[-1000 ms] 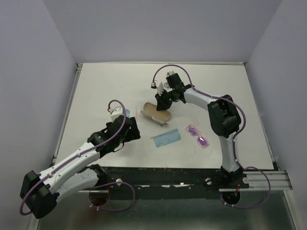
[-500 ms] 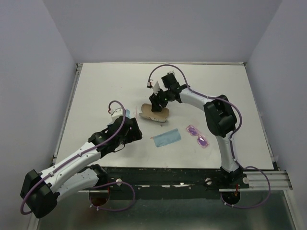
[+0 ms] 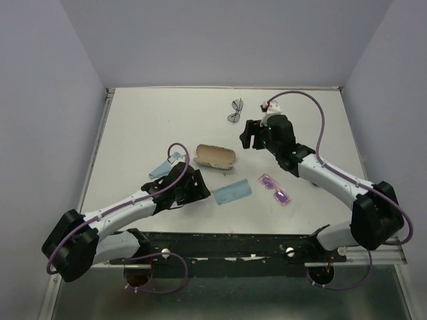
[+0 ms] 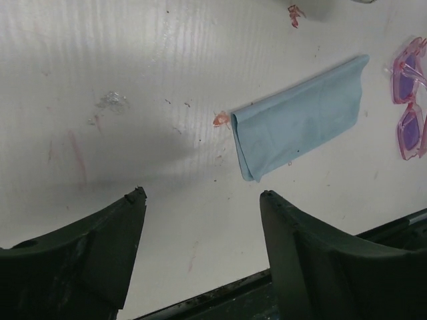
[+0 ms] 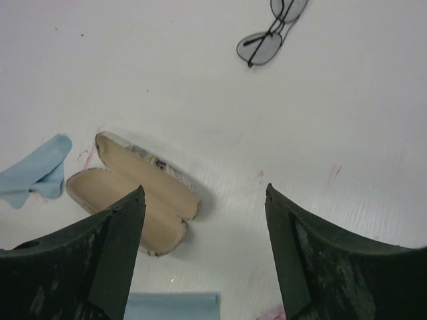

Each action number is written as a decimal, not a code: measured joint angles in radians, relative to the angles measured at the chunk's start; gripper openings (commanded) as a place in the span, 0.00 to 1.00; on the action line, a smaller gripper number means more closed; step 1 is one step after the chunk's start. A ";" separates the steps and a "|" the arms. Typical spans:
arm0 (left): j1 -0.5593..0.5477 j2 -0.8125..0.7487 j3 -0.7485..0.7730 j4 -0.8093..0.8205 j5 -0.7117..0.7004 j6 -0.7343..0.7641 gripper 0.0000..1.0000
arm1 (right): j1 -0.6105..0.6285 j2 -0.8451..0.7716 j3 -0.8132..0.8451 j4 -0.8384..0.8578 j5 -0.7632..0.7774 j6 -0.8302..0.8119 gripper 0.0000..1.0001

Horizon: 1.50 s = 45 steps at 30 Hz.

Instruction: Organize the sunglasses

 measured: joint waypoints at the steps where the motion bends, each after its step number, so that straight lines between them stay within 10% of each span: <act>1: -0.002 0.022 0.000 0.019 0.015 -0.009 0.70 | -0.001 -0.044 -0.046 -0.003 0.008 0.046 0.76; 9: -0.056 0.205 0.036 0.093 0.053 -0.101 0.60 | 0.000 -0.218 -0.323 -0.079 -0.098 0.268 0.70; 25: -0.092 0.447 0.206 0.108 0.062 -0.235 0.29 | 0.000 -0.206 -0.380 -0.100 -0.200 0.326 0.60; 32: -0.094 0.475 0.243 0.049 0.030 -0.270 0.00 | 0.004 -0.131 -0.380 -0.101 -0.224 0.323 0.56; 45: -0.096 0.496 0.297 -0.040 -0.020 -0.267 0.00 | 0.098 0.005 -0.310 -0.181 -0.159 0.318 0.48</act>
